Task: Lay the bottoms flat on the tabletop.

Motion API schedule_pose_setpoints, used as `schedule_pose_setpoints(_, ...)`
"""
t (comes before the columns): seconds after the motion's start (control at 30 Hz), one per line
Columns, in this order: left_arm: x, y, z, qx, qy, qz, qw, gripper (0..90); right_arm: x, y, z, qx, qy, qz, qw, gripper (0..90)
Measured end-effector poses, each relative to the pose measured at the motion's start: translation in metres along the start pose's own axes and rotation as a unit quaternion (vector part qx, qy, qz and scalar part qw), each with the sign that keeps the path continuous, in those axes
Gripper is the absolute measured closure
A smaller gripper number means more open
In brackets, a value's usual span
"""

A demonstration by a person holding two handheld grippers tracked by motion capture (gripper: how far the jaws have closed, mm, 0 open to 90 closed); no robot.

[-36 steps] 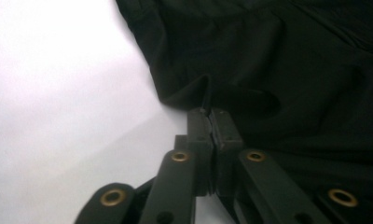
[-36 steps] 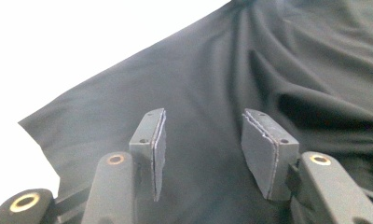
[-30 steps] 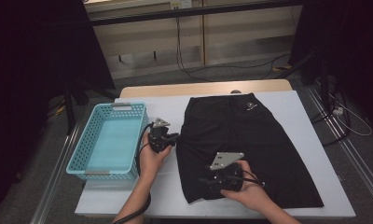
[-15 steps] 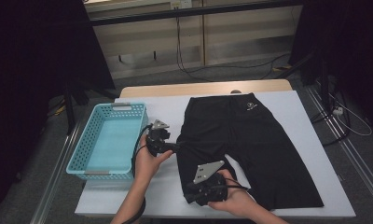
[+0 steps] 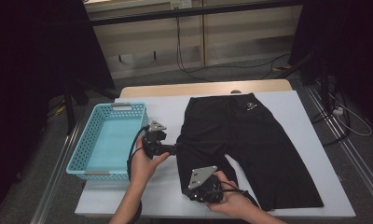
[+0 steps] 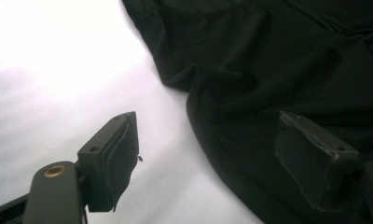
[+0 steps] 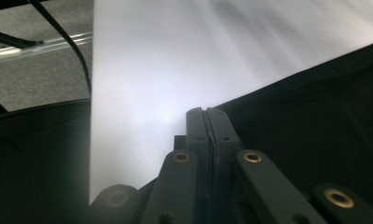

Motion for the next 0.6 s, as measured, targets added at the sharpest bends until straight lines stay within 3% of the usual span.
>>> schedule_pose_setpoints(0.17,-0.005,0.000,0.000,0.001,0.003,0.000,1.0000,22.3,0.002,-0.004,-0.007,-0.001,0.007,-0.016,0.9998,89.5)
schedule_pose_setpoints(0.2,-0.007,-0.001,0.001,0.002,0.002,-0.005,1.0000,22.3,0.003,-0.009,-0.013,0.003,0.017,-0.032,0.9994,89.5)
schedule_pose_setpoints(0.33,-0.012,-0.004,0.005,0.002,0.002,-0.012,0.9999,22.3,0.010,-0.017,-0.022,-0.004,0.029,-0.049,0.9984,89.5)
schedule_pose_setpoints(0.4,-0.013,-0.005,0.007,-0.003,0.003,-0.013,0.9999,22.2,0.015,-0.020,-0.026,-0.008,0.029,-0.049,0.9984,88.9)
schedule_pose_setpoints(0.43,-0.013,-0.005,0.007,-0.003,0.003,-0.013,0.9999,22.1,0.016,-0.020,-0.027,-0.008,0.029,-0.047,0.9984,87.1)
schedule_pose_setpoints(0.53,-0.015,-0.005,0.008,-0.003,0.001,-0.013,0.9999,22.0,0.017,-0.017,-0.027,0.007,0.031,-0.041,0.9986,66.6)
schedule_pose_setpoints(0.6,-0.014,-0.004,0.008,-0.001,0.000,-0.012,0.9999,21.9,0.011,-0.012,-0.026,0.013,0.036,-0.027,0.9989,61.0)
Point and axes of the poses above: each handheld gripper's, and its own axes: x roughly forward along the jaws, z roughly out of its underside, y roughly to its right, the point moved 1 cm from there along x, roughly forward along the jaws, and after that the axes turned 2 degrees about z, right-handed, at the moved point
